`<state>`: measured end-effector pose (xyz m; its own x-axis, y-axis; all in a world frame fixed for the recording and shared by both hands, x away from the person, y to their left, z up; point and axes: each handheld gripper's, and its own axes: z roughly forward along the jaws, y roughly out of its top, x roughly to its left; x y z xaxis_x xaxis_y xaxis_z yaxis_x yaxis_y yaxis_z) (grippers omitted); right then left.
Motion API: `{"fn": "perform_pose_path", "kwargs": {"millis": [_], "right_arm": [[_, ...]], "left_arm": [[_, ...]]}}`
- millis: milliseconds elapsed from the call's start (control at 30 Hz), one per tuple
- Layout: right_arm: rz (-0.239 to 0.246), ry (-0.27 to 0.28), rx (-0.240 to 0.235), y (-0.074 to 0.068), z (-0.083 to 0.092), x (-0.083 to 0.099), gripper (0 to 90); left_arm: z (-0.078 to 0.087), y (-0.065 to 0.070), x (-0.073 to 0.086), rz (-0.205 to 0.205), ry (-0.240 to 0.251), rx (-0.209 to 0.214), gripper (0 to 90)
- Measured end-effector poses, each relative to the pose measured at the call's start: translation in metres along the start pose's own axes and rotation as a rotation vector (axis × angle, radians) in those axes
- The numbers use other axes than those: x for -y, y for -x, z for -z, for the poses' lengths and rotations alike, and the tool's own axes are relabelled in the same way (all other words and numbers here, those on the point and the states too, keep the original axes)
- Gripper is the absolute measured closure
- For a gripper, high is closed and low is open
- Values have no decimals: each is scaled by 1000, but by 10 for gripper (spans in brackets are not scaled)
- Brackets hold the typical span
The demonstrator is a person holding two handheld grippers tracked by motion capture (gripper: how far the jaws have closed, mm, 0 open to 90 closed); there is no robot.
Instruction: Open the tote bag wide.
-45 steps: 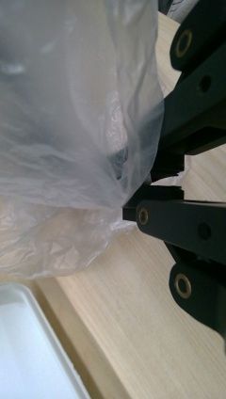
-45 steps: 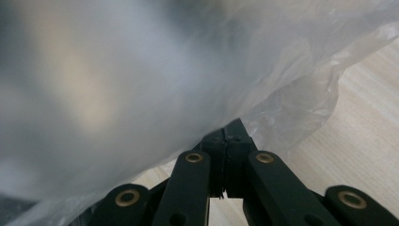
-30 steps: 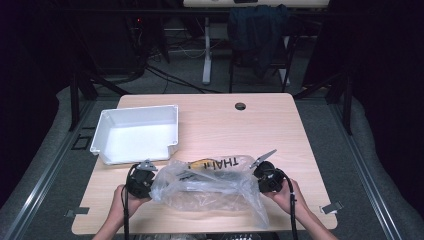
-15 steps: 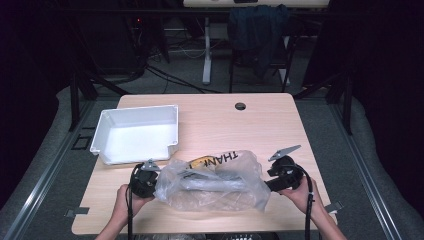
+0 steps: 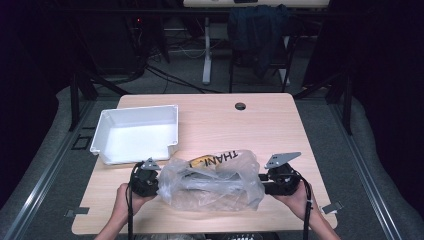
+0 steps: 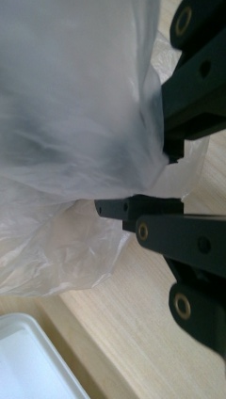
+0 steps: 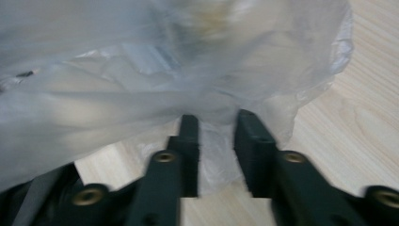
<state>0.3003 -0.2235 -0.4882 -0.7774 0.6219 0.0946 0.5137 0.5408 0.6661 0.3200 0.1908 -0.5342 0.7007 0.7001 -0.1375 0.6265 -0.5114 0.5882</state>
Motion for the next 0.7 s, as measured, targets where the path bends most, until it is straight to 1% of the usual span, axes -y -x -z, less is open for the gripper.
{"fn": "perform_pose_path", "kwargs": {"millis": [33,67,100,133,167,200,267,300,333,367,400,433,467,500,533,567,600,633,700], "right_arm": [[-20,15,-17,6,-4,0,828],[-26,12,-19,8,-5,0,848],[-26,12,-19,8,-5,0,848],[-32,6,-22,9,-7,0,874],[-38,-8,-29,11,-11,1,890],[-38,-8,-29,11,-11,1,890],[-36,-21,-27,10,-13,1,895],[-37,-22,-22,9,-13,1,896],[-35,-20,-22,9,-13,0,897],[-35,-20,-22,9,-13,0,897],[-34,-18,-18,9,-14,0,898],[-42,-30,-19,10,-16,-1,898],[-42,-36,-16,10,-18,-1,898],[-45,-44,-9,11,-19,-1,900],[-45,-44,-9,11,-19,-1,900],[-46,-46,-8,12,-20,-1,900],[-54,-58,5,12,-21,-1,900],[-55,-60,1,13,-22,0,900],[-57,-60,5,13,-22,0,900]], "left_arm": [[2,0,-1,1,1,-2,679],[4,1,-1,-3,-1,-3,635],[4,1,-1,-3,-1,-3,601],[7,1,-1,-20,-2,-3,601],[9,3,-1,-18,3,-3,522],[11,3,-1,-25,3,-8,522],[18,7,0,-22,24,-11,436],[21,8,1,-28,30,-16,413],[25,11,2,-33,41,-11,395],[29,13,3,-33,51,-17,395],[32,15,3,-39,57,-13,384],[34,17,4,-47,64,-15,363],[39,23,4,-69,79,-31,356],[41,25,4,-79,89,-31,352],[41,25,4,-79,89,-31,351],[43,28,4,-89,102,-43,351],[44,30,4,-92,106,-46,353],[48,34,3,-111,123,-63,356],[49,36,3,-116,131,-69,358]]}}
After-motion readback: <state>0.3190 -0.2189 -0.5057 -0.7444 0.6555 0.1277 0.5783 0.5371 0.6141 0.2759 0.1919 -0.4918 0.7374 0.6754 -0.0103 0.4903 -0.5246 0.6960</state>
